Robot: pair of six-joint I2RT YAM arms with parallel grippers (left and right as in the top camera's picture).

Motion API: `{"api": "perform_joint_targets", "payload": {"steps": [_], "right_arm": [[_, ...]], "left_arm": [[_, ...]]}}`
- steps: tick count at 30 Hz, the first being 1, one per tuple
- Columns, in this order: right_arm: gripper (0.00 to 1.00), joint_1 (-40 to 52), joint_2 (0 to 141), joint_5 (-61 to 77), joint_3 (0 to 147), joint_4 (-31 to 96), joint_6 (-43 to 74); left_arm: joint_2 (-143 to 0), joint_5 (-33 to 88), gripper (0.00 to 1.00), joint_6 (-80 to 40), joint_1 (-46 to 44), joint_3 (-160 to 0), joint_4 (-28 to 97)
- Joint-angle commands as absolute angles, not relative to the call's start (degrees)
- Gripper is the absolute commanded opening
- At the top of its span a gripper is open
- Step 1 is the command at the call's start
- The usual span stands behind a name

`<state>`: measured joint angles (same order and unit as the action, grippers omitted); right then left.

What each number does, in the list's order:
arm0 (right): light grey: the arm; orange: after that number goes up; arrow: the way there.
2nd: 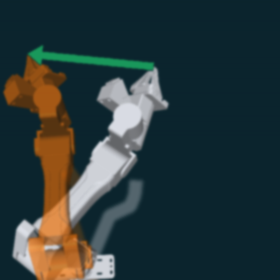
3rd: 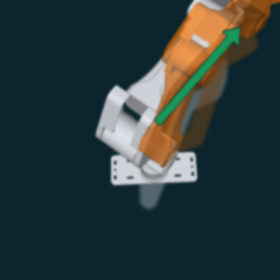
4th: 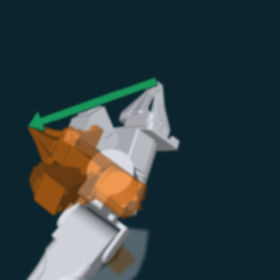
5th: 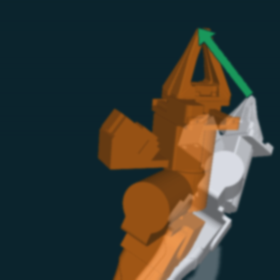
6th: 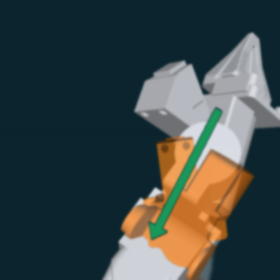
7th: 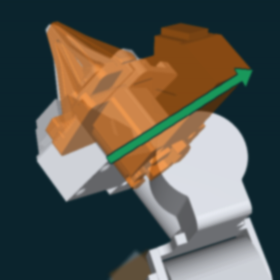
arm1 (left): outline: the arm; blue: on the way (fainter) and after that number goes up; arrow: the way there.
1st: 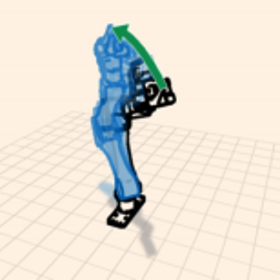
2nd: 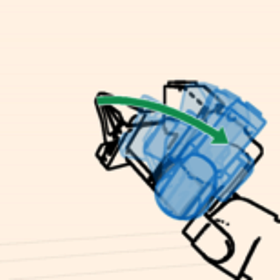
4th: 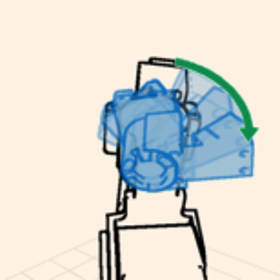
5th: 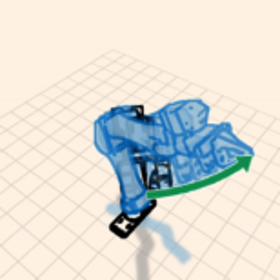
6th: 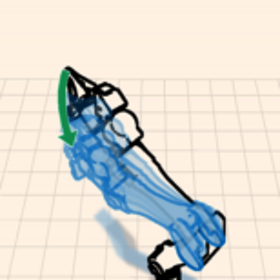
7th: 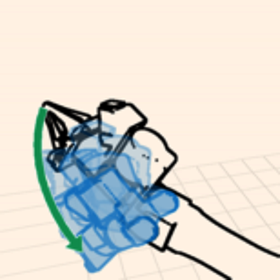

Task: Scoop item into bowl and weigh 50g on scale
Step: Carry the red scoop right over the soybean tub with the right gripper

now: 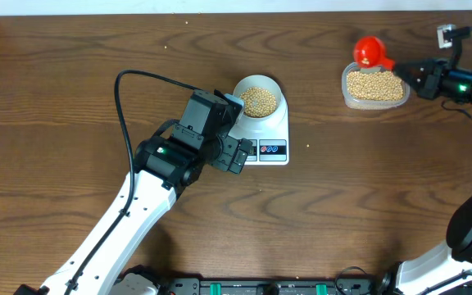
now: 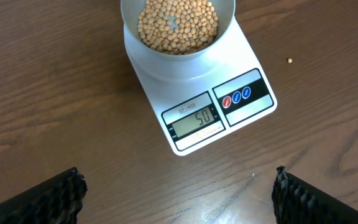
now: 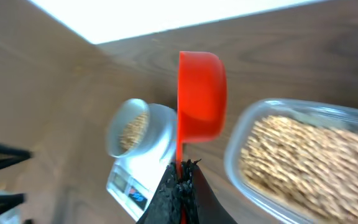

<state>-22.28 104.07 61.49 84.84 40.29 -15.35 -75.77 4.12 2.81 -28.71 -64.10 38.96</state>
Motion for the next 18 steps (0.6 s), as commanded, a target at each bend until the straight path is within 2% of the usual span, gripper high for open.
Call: {"api": "perform_joint_targets", "payload": {"steps": [1,18], "right_arm": [[0.01,-22.68,102.74,53.01,85.52,40.75,-15.03],[0.01,-22.37,102.74,41.56,85.49,40.40,-19.31]], "left_arm": [[-76.20,3.40,0.98,2.70,-28.51,-64.07,39.03],[-76.20,3.40,0.98,2.72,-28.51,-64.07,39.03]]}}
